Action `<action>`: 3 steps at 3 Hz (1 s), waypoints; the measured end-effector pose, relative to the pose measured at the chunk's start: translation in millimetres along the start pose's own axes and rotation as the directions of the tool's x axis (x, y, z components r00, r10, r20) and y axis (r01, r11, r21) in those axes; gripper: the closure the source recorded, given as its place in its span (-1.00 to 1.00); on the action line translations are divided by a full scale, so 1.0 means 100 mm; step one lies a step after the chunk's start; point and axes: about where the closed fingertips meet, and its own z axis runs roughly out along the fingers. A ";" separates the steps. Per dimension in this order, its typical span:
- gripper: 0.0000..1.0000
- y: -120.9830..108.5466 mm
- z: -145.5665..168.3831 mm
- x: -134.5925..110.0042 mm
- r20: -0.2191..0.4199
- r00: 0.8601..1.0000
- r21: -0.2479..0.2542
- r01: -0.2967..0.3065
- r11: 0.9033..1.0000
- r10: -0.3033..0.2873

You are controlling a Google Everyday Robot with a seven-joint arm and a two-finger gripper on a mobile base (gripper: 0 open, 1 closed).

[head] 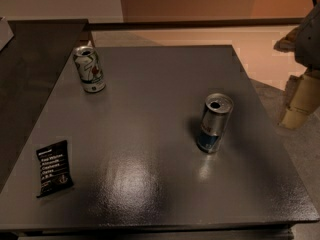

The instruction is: Move redbull can near rxbar chocolate

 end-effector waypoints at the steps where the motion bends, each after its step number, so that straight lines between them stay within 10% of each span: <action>1: -1.00 0.01 0.00 -0.03 0.014 1.000 -0.002 0.004 1.000 -0.004; 3: -1.00 0.13 0.22 -0.37 0.185 0.981 -0.086 0.081 0.993 -0.064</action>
Offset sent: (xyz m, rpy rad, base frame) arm -0.0060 0.0338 -0.0126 0.1795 0.0447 0.1293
